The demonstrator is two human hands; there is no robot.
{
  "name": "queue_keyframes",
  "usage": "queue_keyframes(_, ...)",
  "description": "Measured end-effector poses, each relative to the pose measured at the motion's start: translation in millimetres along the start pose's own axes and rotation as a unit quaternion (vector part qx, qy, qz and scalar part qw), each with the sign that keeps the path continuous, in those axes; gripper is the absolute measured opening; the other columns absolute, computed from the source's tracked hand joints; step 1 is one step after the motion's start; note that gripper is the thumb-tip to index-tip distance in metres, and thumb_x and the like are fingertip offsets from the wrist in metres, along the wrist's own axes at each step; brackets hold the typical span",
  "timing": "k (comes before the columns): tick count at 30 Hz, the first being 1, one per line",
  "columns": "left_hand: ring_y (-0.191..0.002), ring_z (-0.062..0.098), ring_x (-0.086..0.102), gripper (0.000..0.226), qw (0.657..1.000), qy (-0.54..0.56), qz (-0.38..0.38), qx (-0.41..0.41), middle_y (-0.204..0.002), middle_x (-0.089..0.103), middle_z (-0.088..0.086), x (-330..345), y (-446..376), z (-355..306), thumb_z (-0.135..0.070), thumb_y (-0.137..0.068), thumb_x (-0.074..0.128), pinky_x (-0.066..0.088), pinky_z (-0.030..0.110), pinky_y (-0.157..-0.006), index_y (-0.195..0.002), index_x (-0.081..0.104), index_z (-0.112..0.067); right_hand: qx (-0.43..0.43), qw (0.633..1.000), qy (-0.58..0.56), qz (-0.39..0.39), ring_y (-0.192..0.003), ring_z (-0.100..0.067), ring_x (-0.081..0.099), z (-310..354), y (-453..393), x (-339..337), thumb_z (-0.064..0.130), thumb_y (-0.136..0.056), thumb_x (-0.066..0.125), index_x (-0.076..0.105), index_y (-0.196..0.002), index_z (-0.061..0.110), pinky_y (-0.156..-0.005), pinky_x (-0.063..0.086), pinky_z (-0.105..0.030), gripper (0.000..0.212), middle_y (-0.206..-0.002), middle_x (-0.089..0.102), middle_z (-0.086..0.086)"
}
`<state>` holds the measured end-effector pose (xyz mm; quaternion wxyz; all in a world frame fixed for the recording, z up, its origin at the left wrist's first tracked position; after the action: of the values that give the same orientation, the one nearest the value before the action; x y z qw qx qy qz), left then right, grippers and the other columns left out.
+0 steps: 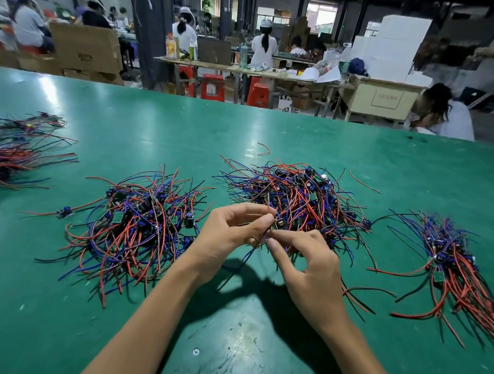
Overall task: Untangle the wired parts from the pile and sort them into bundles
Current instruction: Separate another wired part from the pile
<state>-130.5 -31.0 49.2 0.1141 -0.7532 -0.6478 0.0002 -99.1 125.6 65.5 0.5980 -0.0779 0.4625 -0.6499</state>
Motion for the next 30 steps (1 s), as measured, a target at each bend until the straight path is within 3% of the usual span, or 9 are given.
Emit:
queue_keyframes(3,-0.076,0.013,0.066,0.024,0.999,-0.009,0.009,-0.042,-0.097,0.076,0.002,0.5,0.9,4.6,-0.037,-0.085,0.078,0.055,0.023,-0.069,-0.103,0.077,-0.021,0.004,1.000,0.022,0.017,-0.086,-0.011,0.055,-3.9,0.9,3.8,0.020,-0.088,0.079,0.078,-0.104,0.021,-0.081,0.046,-0.023,0.016,-0.096,0.074,0.014)
queue_keyframes(6,-0.069,0.010,0.063,0.021,0.998,-0.048,-0.001,-0.050,-0.089,0.076,0.001,-0.1,0.2,7.1,-0.031,-0.087,0.077,0.051,0.019,-0.060,-0.105,0.075,-0.020,-0.012,0.996,0.068,0.051,-0.083,-0.015,0.052,-7.0,1.2,7.1,0.021,-0.088,0.079,0.079,-0.102,0.020,-0.078,0.047,-0.030,0.014,-0.091,0.073,0.010)
queue_keyframes(10,-0.076,0.009,0.064,0.023,0.995,-0.086,0.004,-0.045,-0.096,0.078,0.005,0.3,0.8,7.9,-0.025,-0.087,0.078,0.046,0.016,-0.060,-0.109,0.071,-0.022,-0.029,0.995,0.055,0.083,-0.078,-0.017,0.053,-4.3,3.3,11.8,0.023,-0.087,0.079,0.078,-0.103,0.022,-0.073,0.050,-0.034,0.016,-0.090,0.073,0.014)
queue_keyframes(13,-0.078,0.012,0.063,0.026,0.996,-0.078,0.003,-0.041,-0.097,0.078,0.009,-1.3,0.5,6.0,-0.022,-0.088,0.077,0.046,0.019,-0.062,-0.113,0.070,-0.022,0.015,0.998,0.005,0.059,-0.075,-0.004,0.055,-8.4,3.3,10.9,0.020,-0.082,0.084,0.080,-0.100,0.027,-0.072,0.047,-0.018,0.019,-0.082,0.066,0.034)
queue_keyframes(15,-0.073,0.012,0.059,0.027,0.997,-0.071,0.011,-0.041,-0.096,0.078,0.010,0.3,0.8,5.5,-0.021,-0.088,0.077,0.045,0.020,-0.063,-0.115,0.071,-0.020,0.044,0.998,-0.005,0.039,-0.072,0.002,0.058,-12.4,3.5,9.1,0.018,-0.078,0.087,0.081,-0.094,0.030,-0.071,0.040,-0.005,0.021,-0.075,0.064,0.034)
queue_keyframes(18,-0.075,0.013,0.064,0.030,0.996,-0.068,0.027,-0.041,-0.094,0.078,0.008,5.2,3.0,6.7,-0.020,-0.086,0.078,0.047,0.021,-0.069,-0.115,0.073,-0.016,0.070,0.997,0.001,0.033,-0.068,-0.001,0.059,-17.4,4.7,7.7,0.019,-0.075,0.089,0.081,-0.088,0.032,-0.066,0.039,-0.005,0.020,-0.070,0.065,0.019)
queue_keyframes(22,-0.086,0.017,0.073,0.027,0.995,-0.094,0.008,-0.022,-0.094,0.078,0.011,3.8,2.0,5.8,-0.013,-0.085,0.079,0.056,0.025,-0.085,-0.111,0.075,-0.012,0.074,0.997,0.000,0.037,-0.073,-0.006,0.061,-14.7,5.4,8.8,0.018,-0.076,0.088,0.082,-0.090,0.032,-0.069,0.041,-0.007,0.021,-0.071,0.064,0.025)
queue_keyframes(27,-0.082,0.021,0.075,0.017,0.999,0.005,-0.052,0.006,-0.090,0.077,0.015,-7.6,1.1,0.7,-0.001,-0.090,0.069,0.059,0.025,-0.077,-0.105,0.074,-0.002,0.080,0.996,-0.025,0.030,-0.071,0.000,0.061,-13.3,4.1,6.7,0.028,-0.084,0.083,0.081,-0.093,0.032,-0.069,0.040,-0.006,0.011,-0.076,0.068,0.012)
queue_keyframes(30,-0.077,0.023,0.076,0.019,0.989,0.077,-0.123,0.037,-0.083,0.077,0.012,-22.7,1.7,-9.2,-0.008,-0.085,0.068,0.061,0.027,-0.074,-0.102,0.073,-0.003,0.095,0.994,-0.034,0.037,-0.075,-0.005,0.062,-15.9,3.3,7.9,0.030,-0.090,0.075,0.079,-0.097,0.033,-0.067,0.039,-0.009,0.008,-0.075,0.070,0.009)
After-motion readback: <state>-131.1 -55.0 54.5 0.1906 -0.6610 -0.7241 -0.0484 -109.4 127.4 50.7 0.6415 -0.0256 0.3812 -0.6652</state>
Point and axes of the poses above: each hand's wrist, its own y-axis away from the middle knuckle, its own x-axis out of the palm, z = x × y, the point moved 7 cm from there along -y, towards the middle knuckle
